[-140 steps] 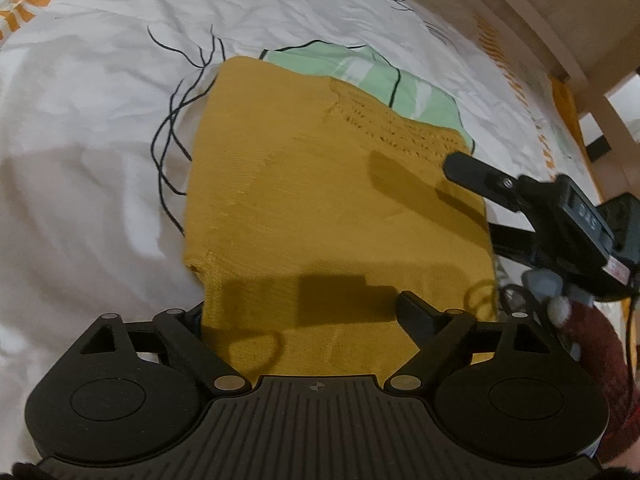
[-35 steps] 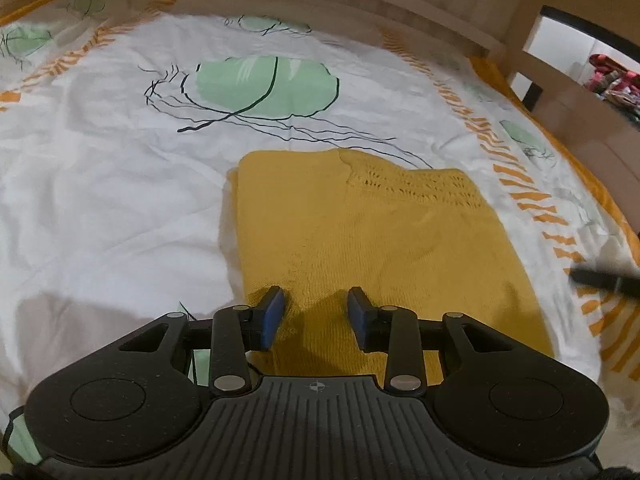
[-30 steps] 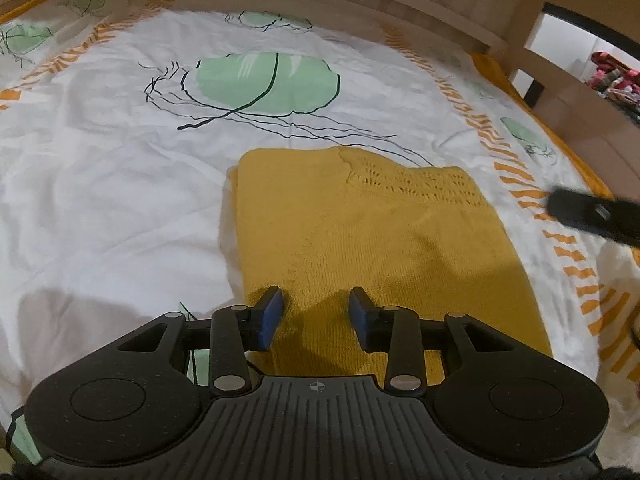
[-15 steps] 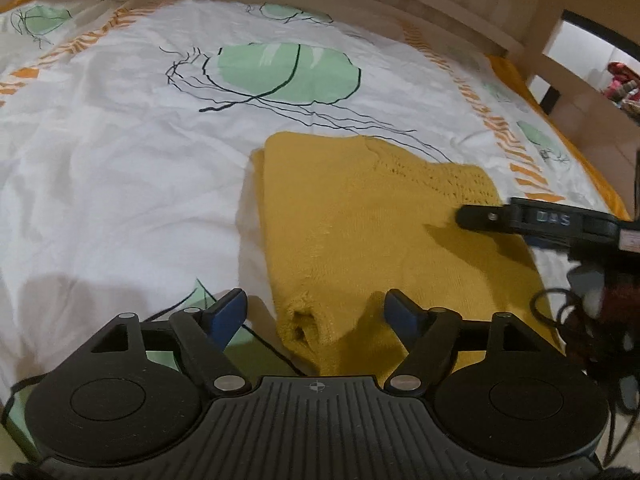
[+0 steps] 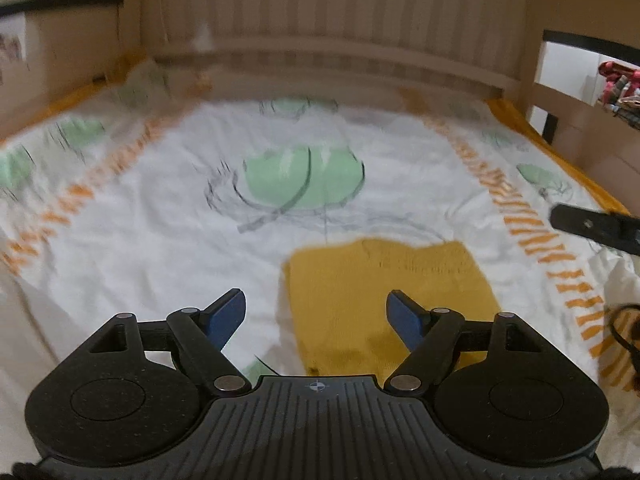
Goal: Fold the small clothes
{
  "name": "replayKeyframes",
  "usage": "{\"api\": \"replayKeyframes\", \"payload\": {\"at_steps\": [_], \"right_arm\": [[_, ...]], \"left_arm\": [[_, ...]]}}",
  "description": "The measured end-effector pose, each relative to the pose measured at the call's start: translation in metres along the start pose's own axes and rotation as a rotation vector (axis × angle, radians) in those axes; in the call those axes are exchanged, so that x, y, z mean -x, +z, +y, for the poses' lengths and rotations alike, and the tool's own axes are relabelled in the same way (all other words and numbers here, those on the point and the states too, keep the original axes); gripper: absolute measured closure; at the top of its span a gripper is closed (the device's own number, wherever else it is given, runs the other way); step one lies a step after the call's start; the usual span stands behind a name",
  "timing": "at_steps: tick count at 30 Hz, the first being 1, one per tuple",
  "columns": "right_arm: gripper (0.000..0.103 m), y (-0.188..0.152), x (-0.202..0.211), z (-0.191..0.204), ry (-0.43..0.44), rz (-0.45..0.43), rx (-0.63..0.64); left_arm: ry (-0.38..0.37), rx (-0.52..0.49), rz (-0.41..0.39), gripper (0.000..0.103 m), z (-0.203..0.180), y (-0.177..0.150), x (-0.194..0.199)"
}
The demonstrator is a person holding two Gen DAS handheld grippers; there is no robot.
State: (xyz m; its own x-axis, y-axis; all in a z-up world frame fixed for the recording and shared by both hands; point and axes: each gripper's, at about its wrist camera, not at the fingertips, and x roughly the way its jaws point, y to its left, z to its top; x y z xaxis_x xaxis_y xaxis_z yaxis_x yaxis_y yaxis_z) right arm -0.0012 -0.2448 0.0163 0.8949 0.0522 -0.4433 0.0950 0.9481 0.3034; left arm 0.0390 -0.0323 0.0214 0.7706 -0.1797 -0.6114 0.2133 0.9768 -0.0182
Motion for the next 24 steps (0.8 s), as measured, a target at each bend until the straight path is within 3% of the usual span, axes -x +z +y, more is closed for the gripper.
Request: {"api": "replayKeyframes", "payload": {"at_steps": [6, 11, 19, 24], "right_arm": [[0.0, -0.004, 0.039, 0.017, 0.004, 0.007, 0.008], [0.001, -0.02, 0.053, 0.025, -0.014, 0.041, -0.018], [0.001, -0.042, 0.058, 0.027, -0.172, 0.147, -0.014], [0.001, -0.055, 0.059, 0.019, -0.162, 0.21, -0.064]], "left_arm": [[0.077, -0.098, -0.026, 0.027, -0.017, 0.006, 0.036], [0.121, -0.092, 0.049, 0.027, -0.023, -0.005, 0.039], [0.086, -0.054, 0.162, 0.027, -0.019, -0.028, 0.034], [0.082, -0.03, 0.21, 0.027, -0.017, -0.04, 0.028]]}}
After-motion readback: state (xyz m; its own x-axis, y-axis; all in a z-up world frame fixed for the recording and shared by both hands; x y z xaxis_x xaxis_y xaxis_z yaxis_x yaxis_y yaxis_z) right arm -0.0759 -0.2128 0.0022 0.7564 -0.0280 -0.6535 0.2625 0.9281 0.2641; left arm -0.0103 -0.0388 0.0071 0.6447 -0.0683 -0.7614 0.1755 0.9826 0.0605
